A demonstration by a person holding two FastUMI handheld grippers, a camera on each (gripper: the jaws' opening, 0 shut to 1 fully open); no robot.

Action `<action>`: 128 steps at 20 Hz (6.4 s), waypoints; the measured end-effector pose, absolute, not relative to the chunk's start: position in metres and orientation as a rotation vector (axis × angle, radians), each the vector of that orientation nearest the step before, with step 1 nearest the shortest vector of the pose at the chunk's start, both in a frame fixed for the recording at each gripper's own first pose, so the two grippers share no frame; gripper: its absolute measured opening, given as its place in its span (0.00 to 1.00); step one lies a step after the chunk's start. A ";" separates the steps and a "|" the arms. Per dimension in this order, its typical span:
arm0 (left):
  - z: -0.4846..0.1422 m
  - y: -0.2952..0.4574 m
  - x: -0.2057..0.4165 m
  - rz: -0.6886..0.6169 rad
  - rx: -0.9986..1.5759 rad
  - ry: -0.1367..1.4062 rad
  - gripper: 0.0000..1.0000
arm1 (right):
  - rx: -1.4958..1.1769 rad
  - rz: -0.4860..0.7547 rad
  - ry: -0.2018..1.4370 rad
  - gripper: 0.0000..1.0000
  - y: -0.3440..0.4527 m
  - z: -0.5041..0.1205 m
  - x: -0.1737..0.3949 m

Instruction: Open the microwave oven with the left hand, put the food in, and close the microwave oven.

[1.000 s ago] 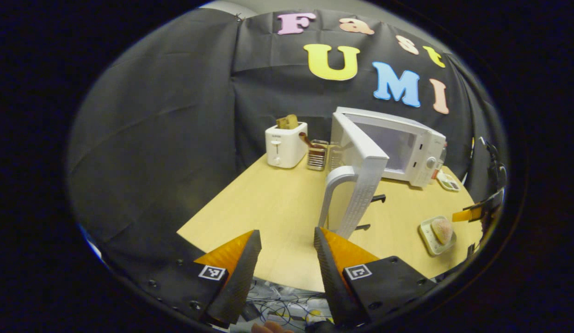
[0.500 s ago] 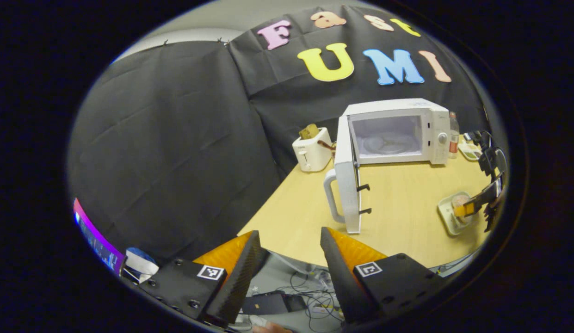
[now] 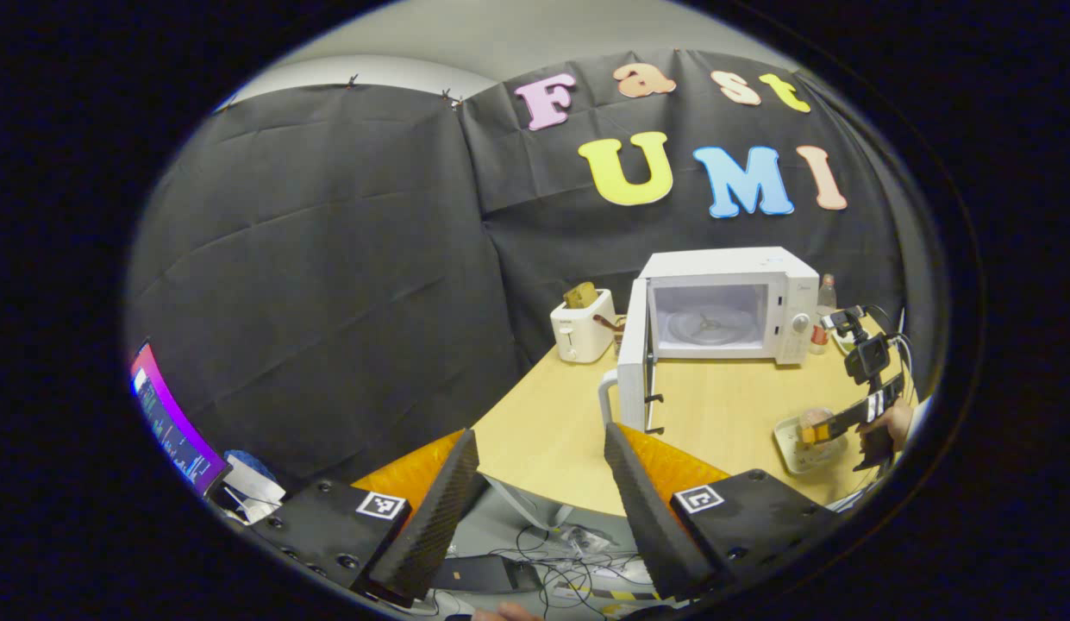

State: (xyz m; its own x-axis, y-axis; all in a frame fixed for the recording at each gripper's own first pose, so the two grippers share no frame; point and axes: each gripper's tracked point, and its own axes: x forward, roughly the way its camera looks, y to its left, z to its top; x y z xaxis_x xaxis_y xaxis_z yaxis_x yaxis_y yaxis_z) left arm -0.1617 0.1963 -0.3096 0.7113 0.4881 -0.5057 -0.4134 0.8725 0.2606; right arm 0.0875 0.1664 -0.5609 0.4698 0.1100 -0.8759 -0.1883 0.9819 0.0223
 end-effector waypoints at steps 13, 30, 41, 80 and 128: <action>-0.257 0.228 -0.189 0.431 -0.020 0.390 1.00 | 0.174 0.122 0.906 0.70 0.252 -0.467 0.142; -0.284 0.239 -0.125 0.529 -0.108 0.515 1.00 | 0.484 0.118 0.676 0.67 0.328 -0.501 0.326; -0.299 0.249 -0.143 0.640 -0.064 0.681 1.00 | 0.680 -0.053 0.549 0.70 0.336 -0.541 0.416; -0.380 0.289 -0.129 0.515 -0.166 0.637 1.00 | 0.417 0.114 0.602 0.98 0.332 -0.471 0.301; -0.556 0.048 0.259 -0.248 -0.084 0.642 1.00 | 0.272 -0.208 0.614 0.98 0.073 -0.319 0.006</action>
State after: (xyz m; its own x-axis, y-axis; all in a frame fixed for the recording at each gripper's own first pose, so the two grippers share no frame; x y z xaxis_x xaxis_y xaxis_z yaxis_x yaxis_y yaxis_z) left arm 0.2589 0.0479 -0.5561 0.7722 -0.2548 -0.5821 0.2030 0.9670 -0.1539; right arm 0.0063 0.0727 -0.3186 0.7983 -0.1115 -0.5919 0.2718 0.9436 0.1888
